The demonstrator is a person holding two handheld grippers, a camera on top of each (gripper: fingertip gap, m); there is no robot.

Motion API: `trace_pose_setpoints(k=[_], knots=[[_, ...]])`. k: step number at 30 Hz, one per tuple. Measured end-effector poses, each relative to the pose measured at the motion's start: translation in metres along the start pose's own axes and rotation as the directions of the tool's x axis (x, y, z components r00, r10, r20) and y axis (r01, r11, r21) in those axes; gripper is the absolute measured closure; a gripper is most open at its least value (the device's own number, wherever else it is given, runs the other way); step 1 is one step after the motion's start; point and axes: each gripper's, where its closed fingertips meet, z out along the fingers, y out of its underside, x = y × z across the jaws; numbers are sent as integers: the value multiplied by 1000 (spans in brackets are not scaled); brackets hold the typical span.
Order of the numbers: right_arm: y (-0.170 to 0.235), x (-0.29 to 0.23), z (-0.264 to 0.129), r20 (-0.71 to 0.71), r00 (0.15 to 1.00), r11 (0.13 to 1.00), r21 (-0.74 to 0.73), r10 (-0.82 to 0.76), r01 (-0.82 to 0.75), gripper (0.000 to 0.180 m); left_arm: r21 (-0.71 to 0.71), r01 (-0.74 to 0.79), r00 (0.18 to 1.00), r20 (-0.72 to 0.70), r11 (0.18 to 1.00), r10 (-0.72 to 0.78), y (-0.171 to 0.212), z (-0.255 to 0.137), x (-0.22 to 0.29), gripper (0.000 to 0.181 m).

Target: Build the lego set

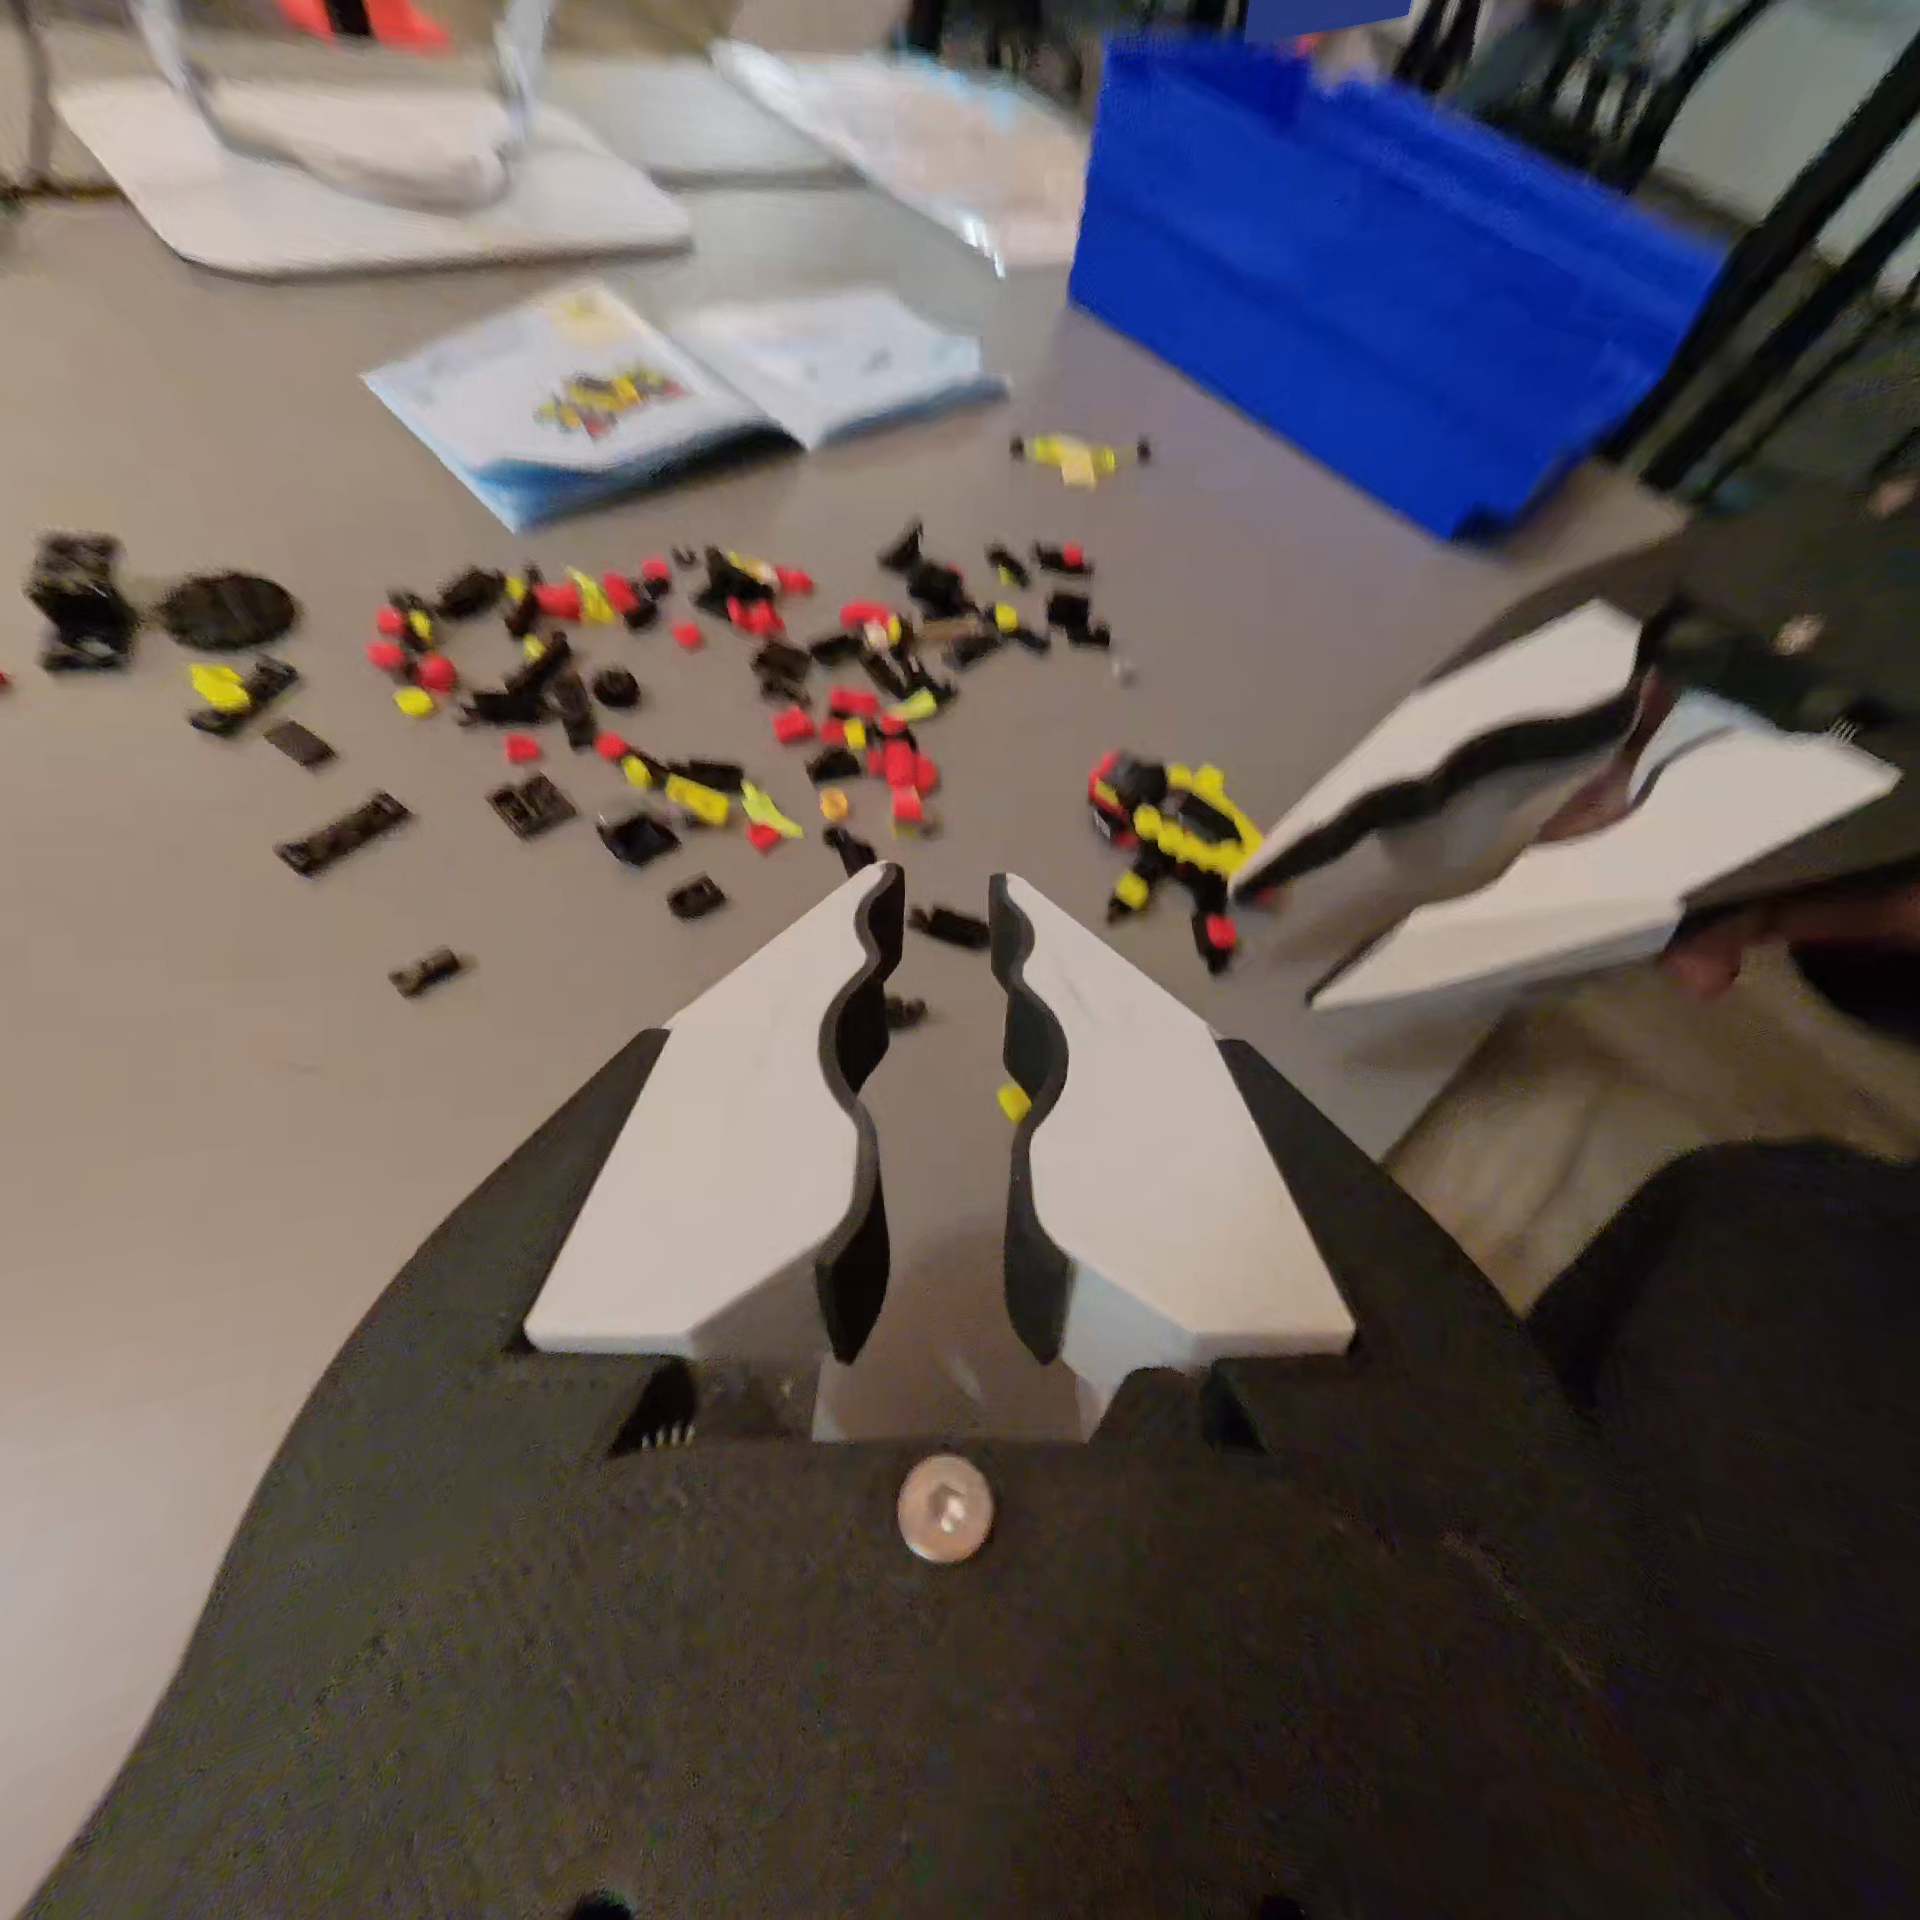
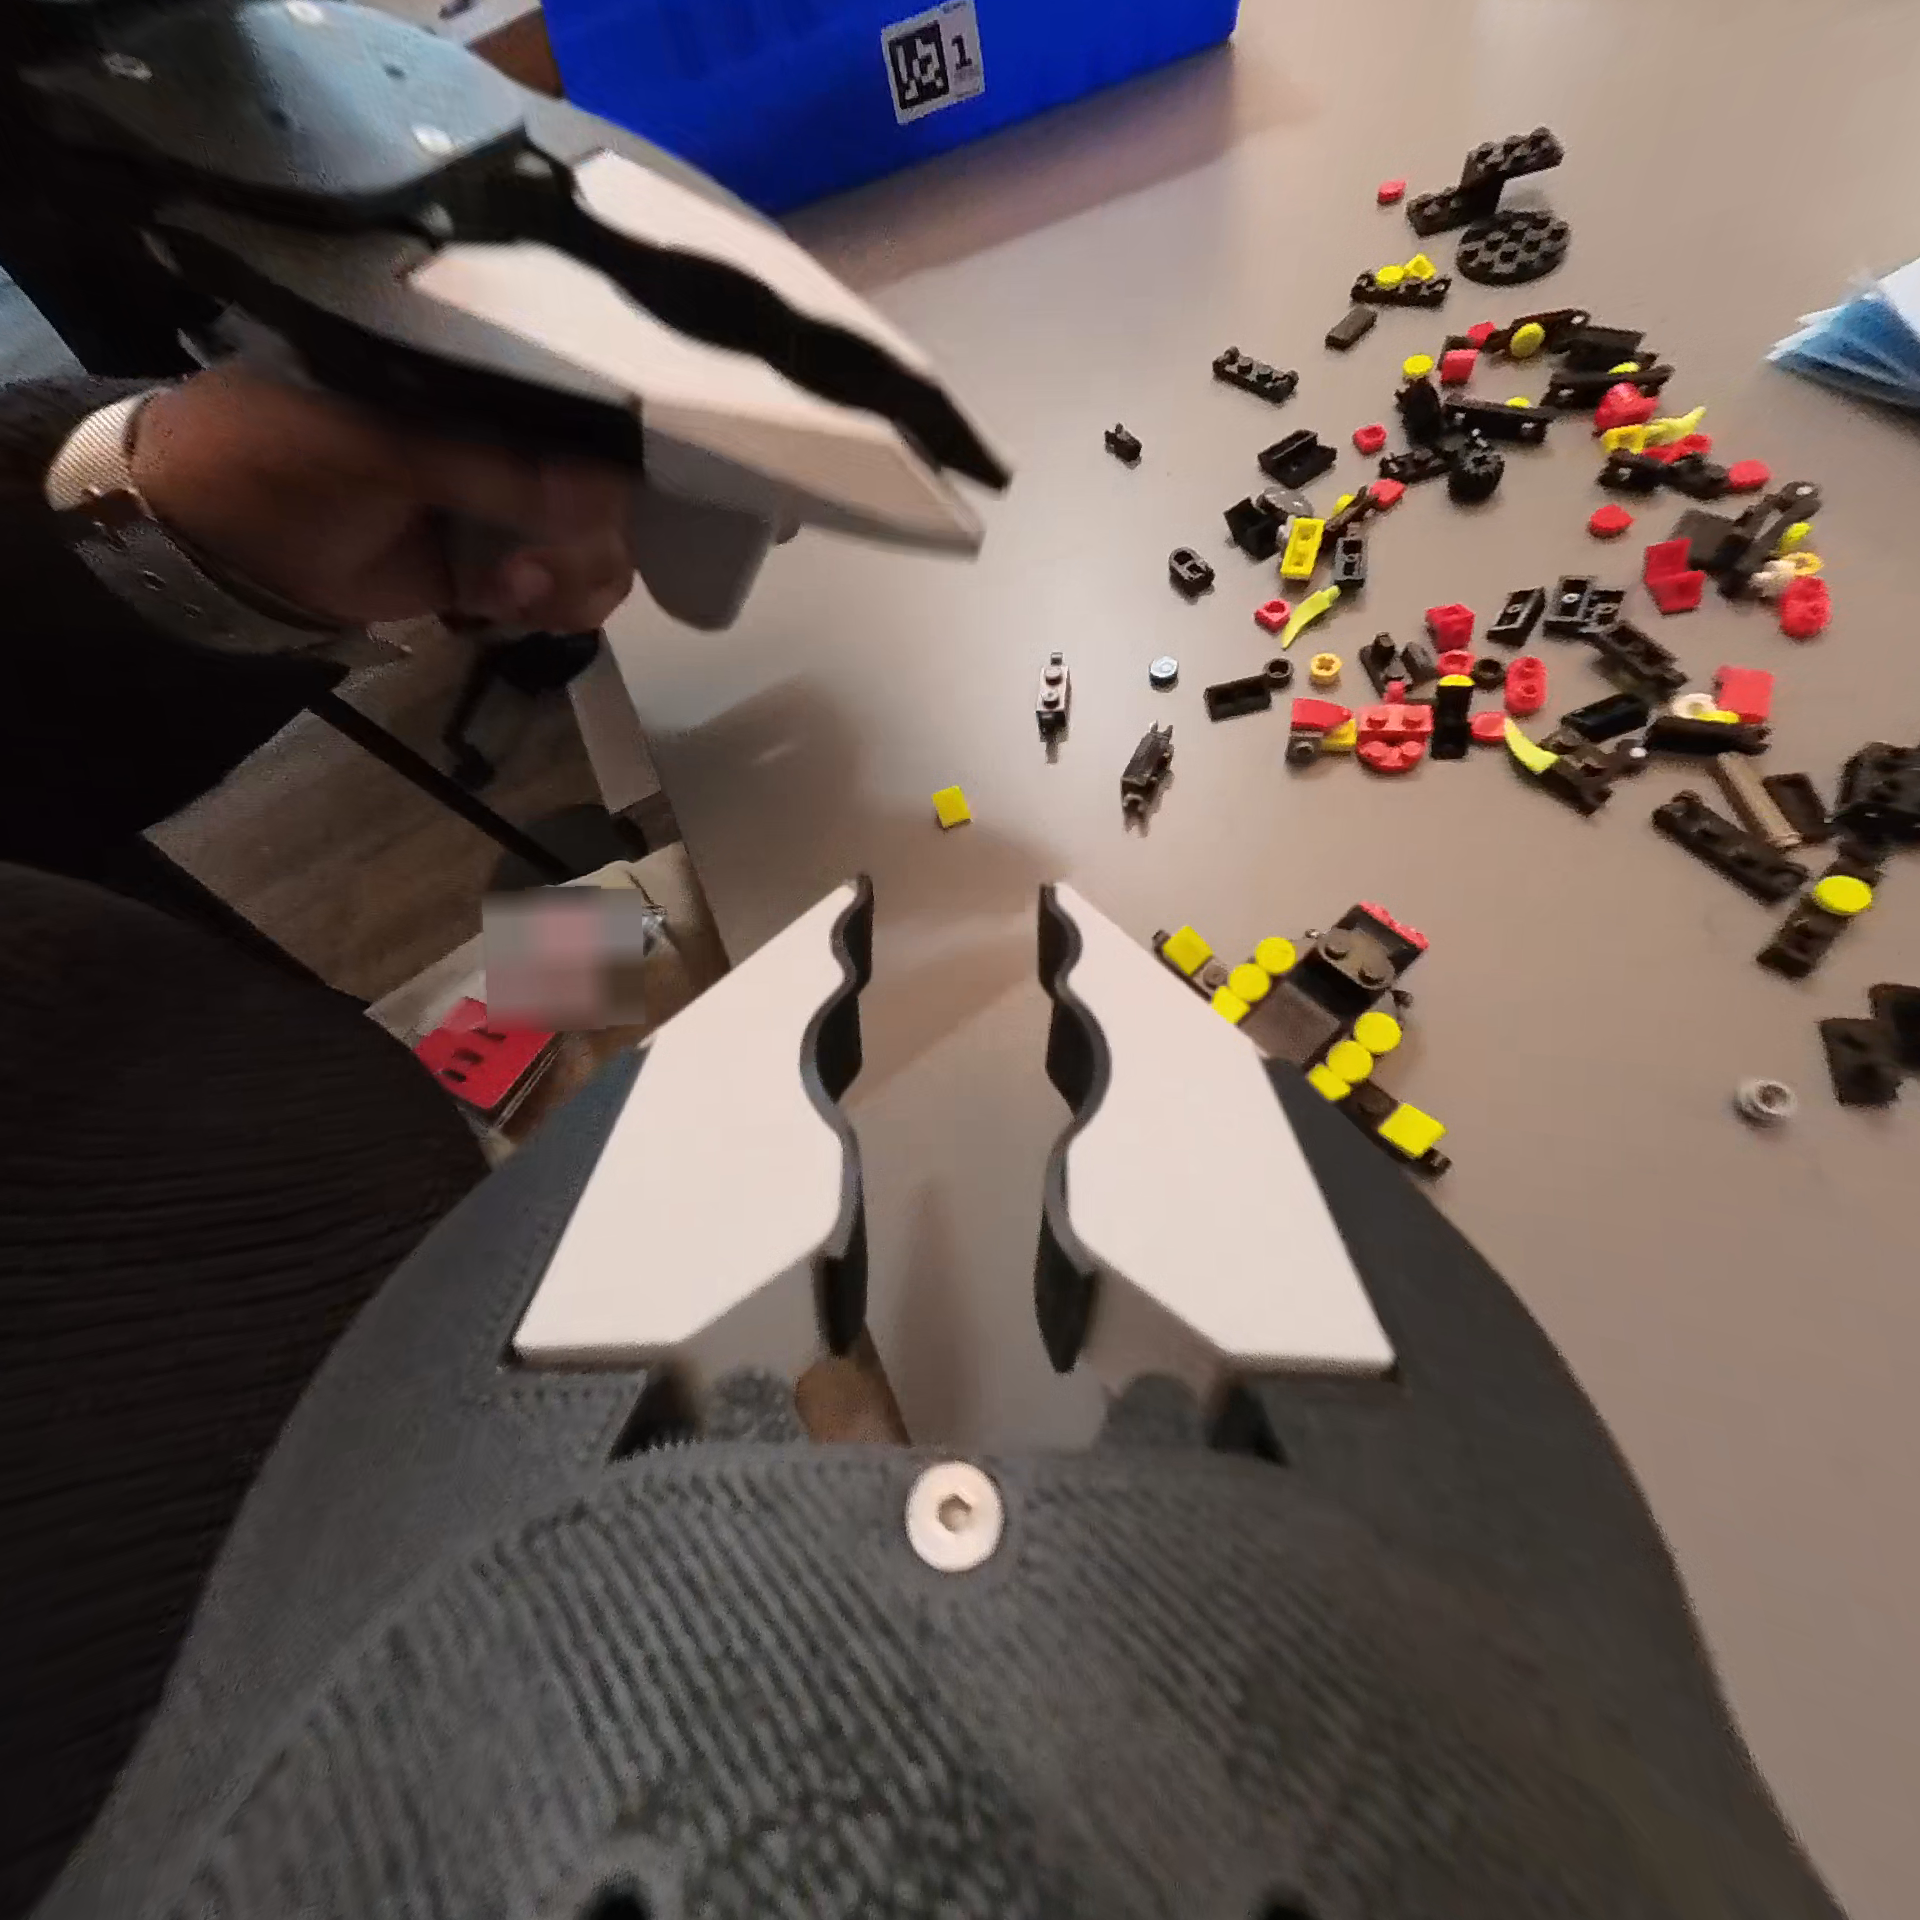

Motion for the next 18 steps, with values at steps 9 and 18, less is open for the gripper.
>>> trace_pose_setpoints(k=[9, 18], knots=[[-8, -15, -2, 44, 996, 996, 37, -81, 79, 151, -327, -209, 976, -18, 922, 215, 67, 9, 13, 163], [-3, -21, 7, 65, 990, 992, 5, -126, 126, 153, -345, -263, 965, -72, 901, 254, 77, 11, 24, 155]])
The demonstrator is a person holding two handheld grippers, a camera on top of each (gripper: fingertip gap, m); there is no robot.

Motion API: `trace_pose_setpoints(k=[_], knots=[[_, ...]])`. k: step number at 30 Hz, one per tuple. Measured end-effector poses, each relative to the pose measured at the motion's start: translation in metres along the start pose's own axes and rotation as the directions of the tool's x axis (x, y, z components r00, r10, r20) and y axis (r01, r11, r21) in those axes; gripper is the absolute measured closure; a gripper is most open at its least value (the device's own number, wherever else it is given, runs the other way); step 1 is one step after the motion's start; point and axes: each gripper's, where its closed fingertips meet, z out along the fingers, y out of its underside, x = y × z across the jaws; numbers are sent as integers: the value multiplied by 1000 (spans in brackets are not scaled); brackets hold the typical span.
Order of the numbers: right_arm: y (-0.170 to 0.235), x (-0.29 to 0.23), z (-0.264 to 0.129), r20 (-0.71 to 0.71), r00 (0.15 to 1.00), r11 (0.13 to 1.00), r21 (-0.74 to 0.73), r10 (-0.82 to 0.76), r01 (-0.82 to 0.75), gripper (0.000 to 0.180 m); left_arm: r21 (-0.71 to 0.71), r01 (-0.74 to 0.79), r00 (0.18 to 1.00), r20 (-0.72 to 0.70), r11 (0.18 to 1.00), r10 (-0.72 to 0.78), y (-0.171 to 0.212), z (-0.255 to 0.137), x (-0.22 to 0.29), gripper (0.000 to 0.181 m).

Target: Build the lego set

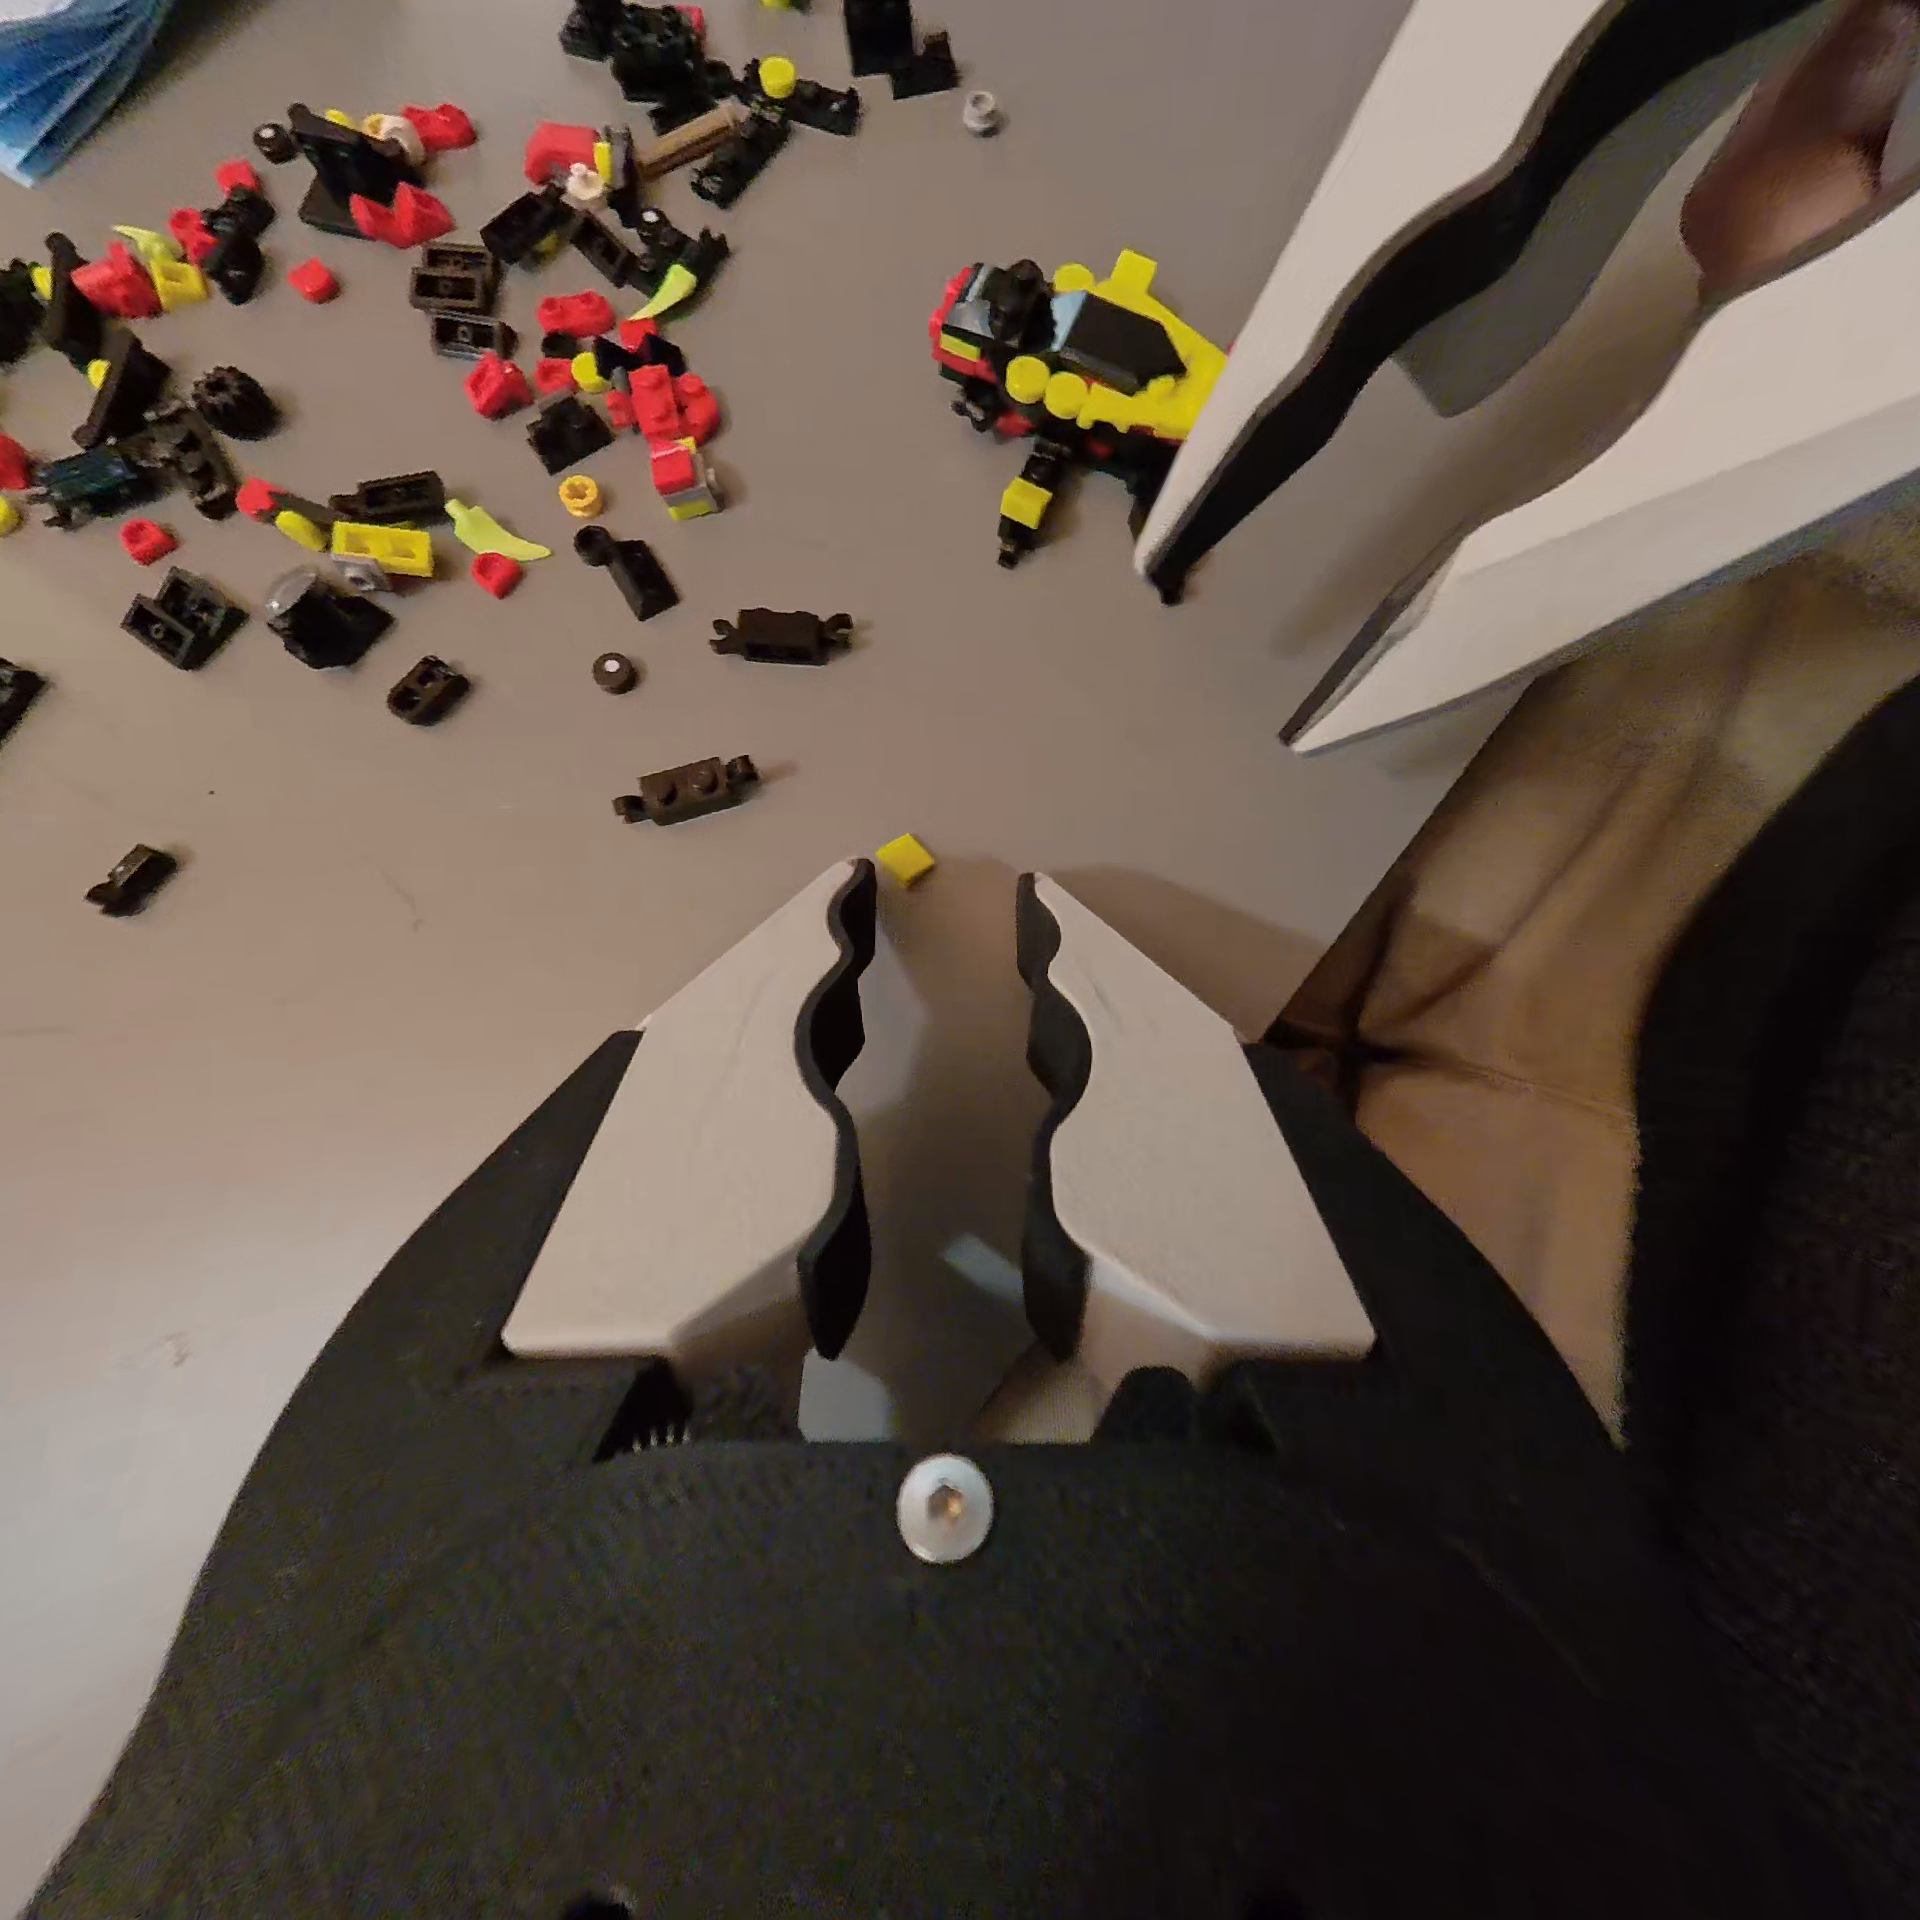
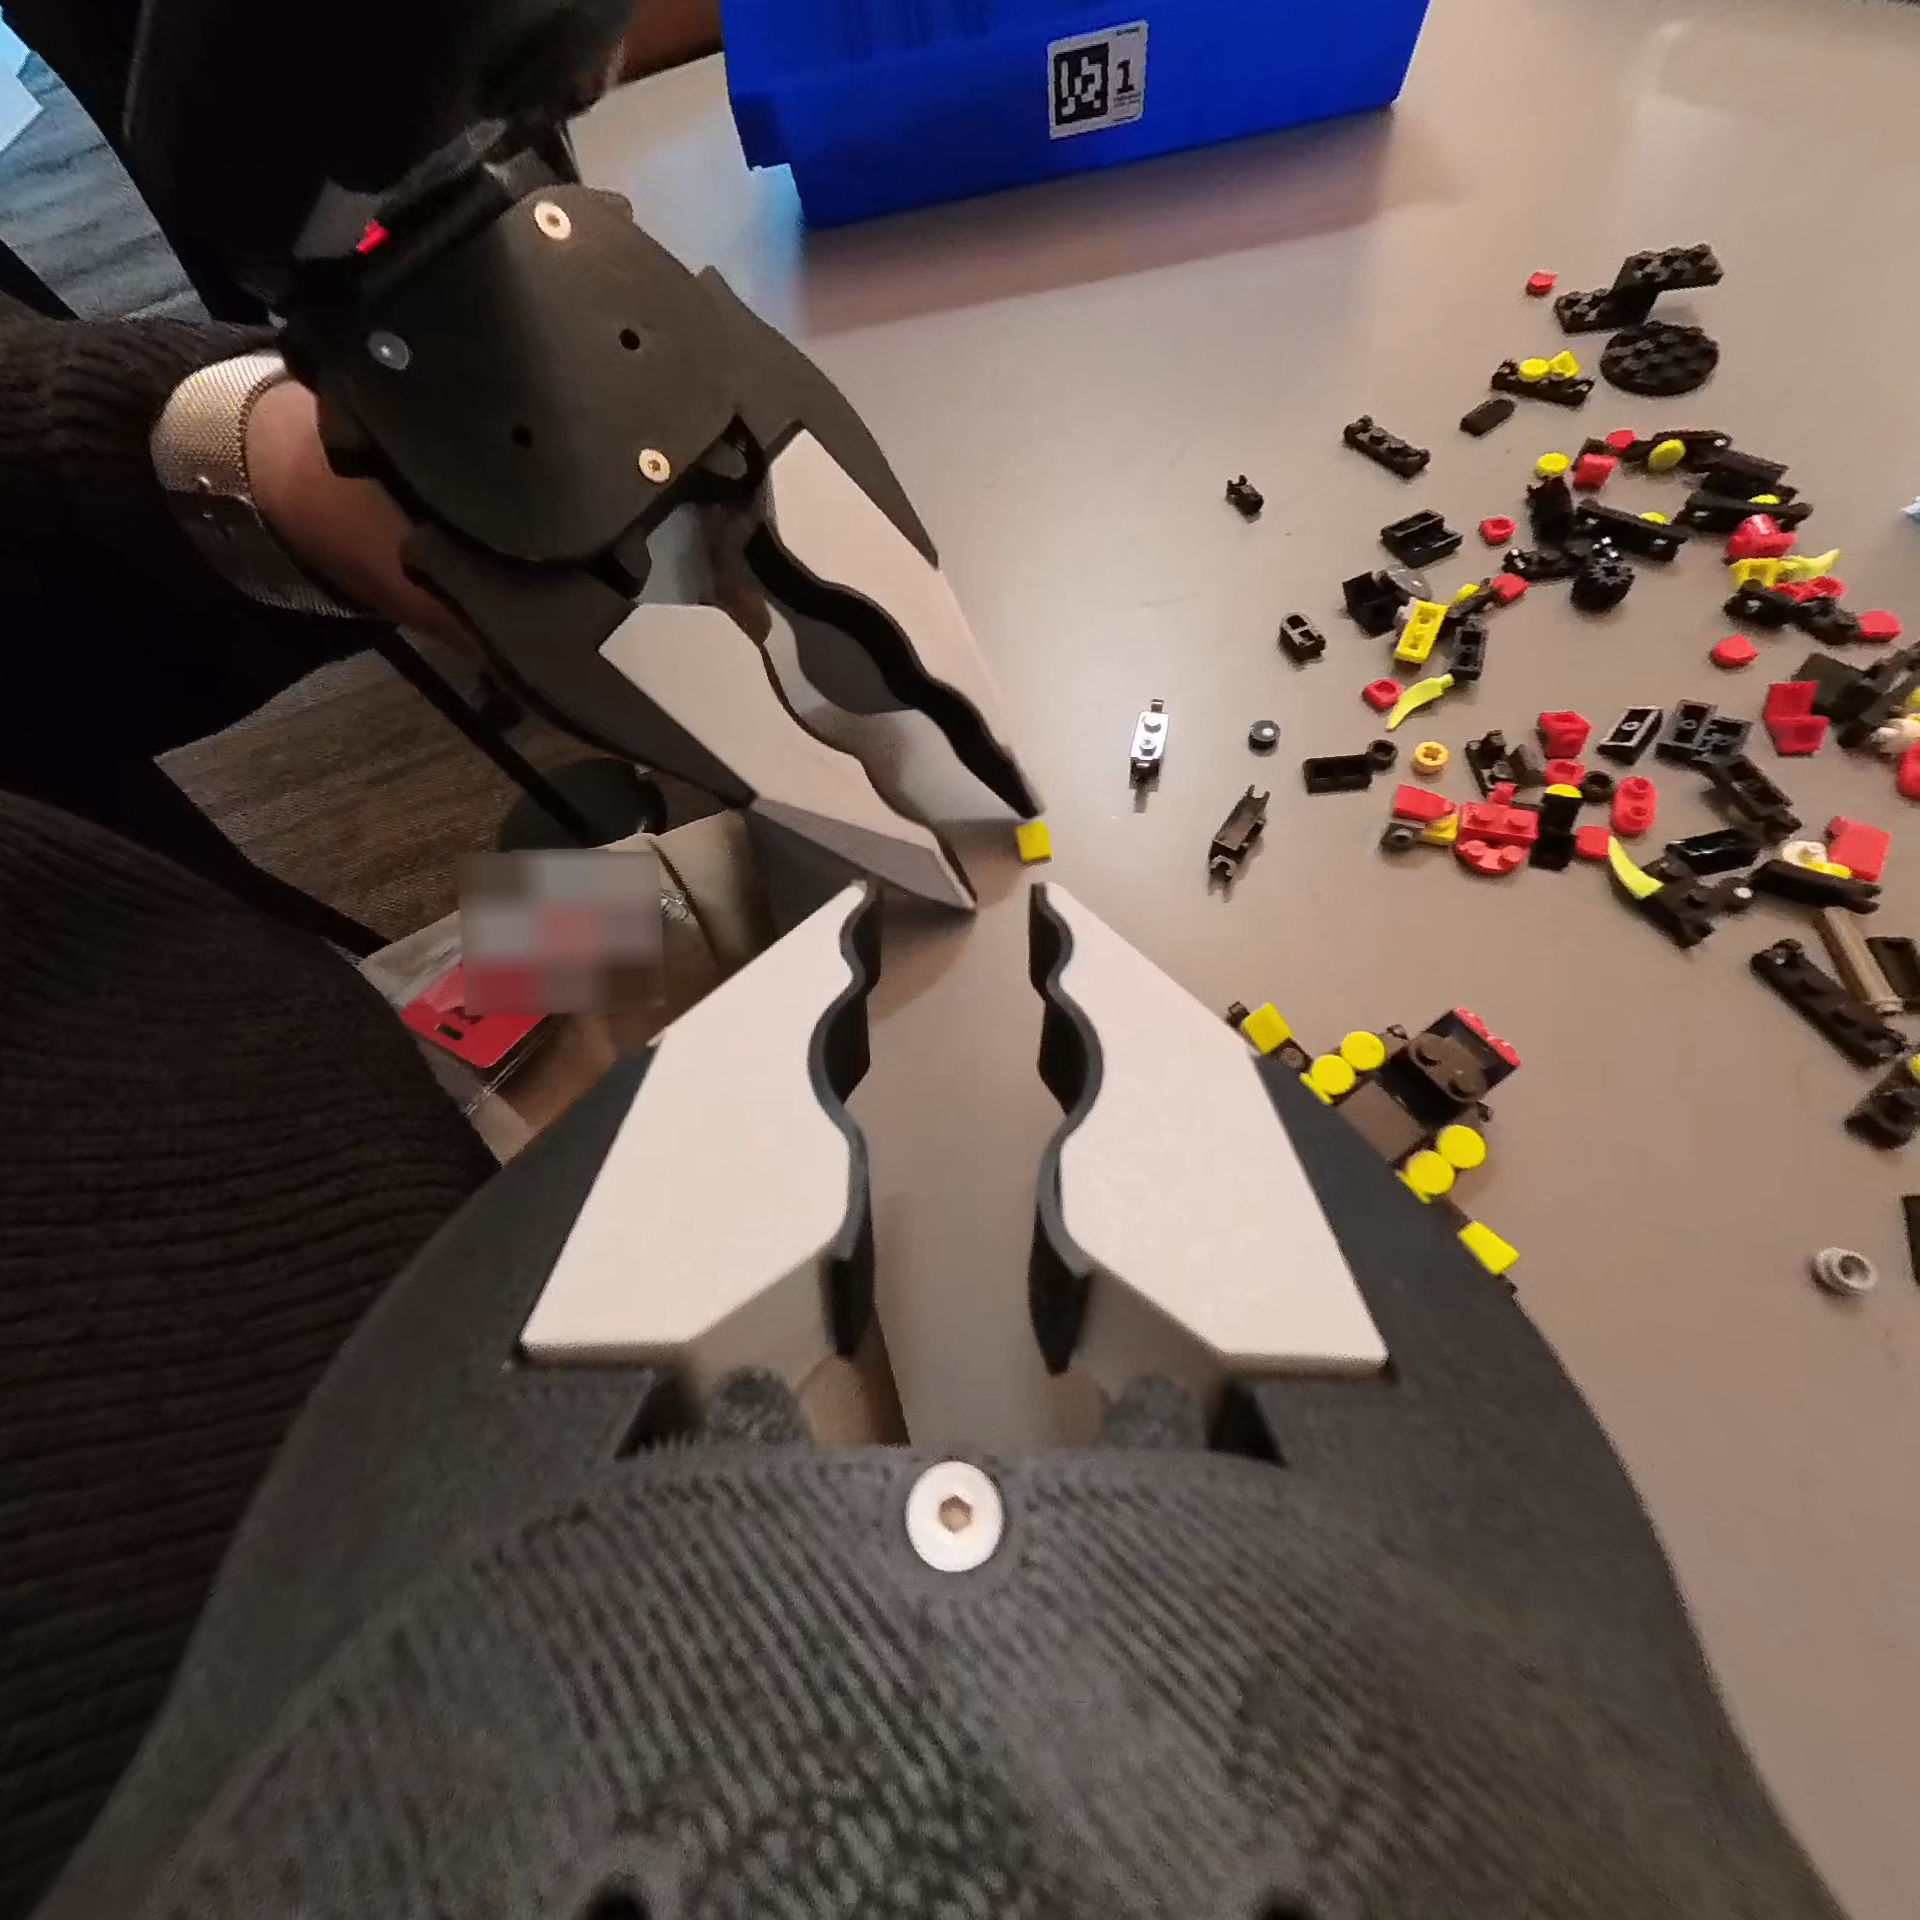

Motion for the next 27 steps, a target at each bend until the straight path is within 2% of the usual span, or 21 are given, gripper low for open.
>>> trace_pose_setpoints(k=[3, 6, 8, 14, 19, 27], knots=[[1, 0, 1, 1, 1000, 1000, -6, -3, 3, 153, 1, -23, 999, -31, 1000, 23, -1, 1, 9, 156], [5, 5, 2, -23, 1000, 999, -30, -12, 11, 153, -8, -3, 991, -133, 1000, 2, 1, -1, 24, 174], [9, 10, 2, -51, 998, 998, -54, -22, 19, 155, -11, 20, 985, -174, 1000, -21, 0, -2, 29, 175], [13, 9, 4, -43, 999, 997, -72, -15, 12, 155, 23, 58, 997, -44, 998, -57, -5, -3, 2, 173], [19, 10, 4, -55, 998, 994, -99, -41, 35, 155, 28, 96, 993, -66, 995, -94, -8, 1, 3, 164], [21, 10, 3, -62, 997, 994, -105, -44, 38, 155, -5, 64, 994, -93, 998, -64, -4, 6, 11, 164]])
